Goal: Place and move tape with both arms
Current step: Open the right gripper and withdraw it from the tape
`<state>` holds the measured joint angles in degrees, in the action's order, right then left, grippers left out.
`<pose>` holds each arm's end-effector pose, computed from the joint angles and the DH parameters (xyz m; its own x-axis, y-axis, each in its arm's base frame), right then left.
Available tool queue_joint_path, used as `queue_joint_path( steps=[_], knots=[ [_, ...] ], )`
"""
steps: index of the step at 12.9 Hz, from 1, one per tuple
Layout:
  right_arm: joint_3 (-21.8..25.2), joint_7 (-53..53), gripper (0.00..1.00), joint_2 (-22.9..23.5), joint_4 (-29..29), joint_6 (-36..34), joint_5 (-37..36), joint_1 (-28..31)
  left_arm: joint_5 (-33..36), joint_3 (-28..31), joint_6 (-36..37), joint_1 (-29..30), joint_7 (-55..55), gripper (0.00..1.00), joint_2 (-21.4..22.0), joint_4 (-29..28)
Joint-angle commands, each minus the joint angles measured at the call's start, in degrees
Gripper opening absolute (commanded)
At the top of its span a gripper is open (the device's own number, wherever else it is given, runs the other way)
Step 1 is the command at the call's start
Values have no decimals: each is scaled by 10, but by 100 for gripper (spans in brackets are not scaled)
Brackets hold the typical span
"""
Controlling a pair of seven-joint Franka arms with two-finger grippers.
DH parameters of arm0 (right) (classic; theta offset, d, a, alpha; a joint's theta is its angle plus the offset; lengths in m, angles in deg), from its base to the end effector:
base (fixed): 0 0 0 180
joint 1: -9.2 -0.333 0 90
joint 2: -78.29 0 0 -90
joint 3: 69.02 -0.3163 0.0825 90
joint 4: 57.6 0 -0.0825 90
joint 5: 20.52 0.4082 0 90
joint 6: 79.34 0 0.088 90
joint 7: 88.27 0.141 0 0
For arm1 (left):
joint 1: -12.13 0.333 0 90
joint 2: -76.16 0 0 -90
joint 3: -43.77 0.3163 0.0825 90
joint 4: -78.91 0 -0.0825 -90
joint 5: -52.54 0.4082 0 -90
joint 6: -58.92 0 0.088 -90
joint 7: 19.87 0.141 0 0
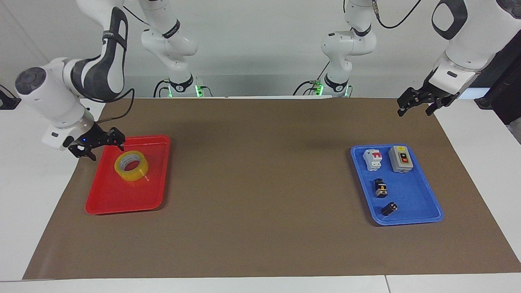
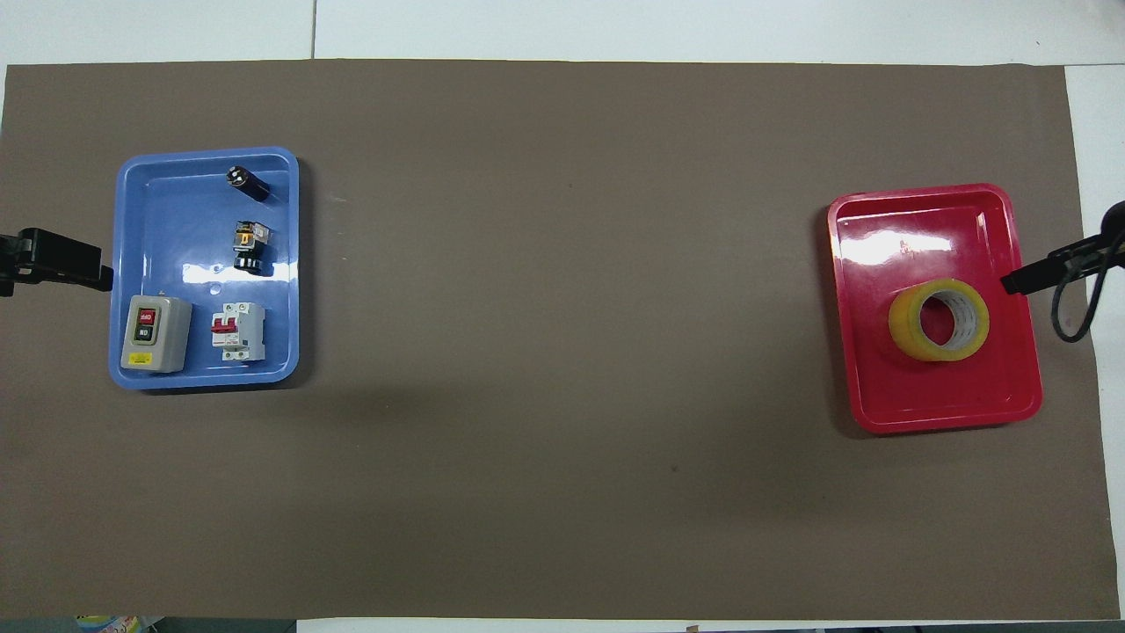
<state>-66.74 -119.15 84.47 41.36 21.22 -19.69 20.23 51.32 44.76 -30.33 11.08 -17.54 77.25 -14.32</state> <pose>0.5923 -0.1376 0.4641 0.9519 0.2997 -0.0635 0.2970 -0.9536 -0.0493 0.5682 -0.0035 0.5728 0.9979 -0.0420 -0.0495 -0.0409 -0.9989 0.0236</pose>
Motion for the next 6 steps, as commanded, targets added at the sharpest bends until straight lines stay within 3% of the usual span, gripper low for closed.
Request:
queue_joint_path(
  steps=[1,4,6],
  knots=[
    [-3,61,100,-11,-90,-101,1,6,-5,-2,2,3,7,100,13,-11],
    [-10,135,100,-62,-83,-138,-6,-20,-5,-1,1,4,7,100,13,-11],
    [-10,198,100,-88,-48,-169,-27,-43,-5,-1,1,4,8,100,13,-11]
  ],
)
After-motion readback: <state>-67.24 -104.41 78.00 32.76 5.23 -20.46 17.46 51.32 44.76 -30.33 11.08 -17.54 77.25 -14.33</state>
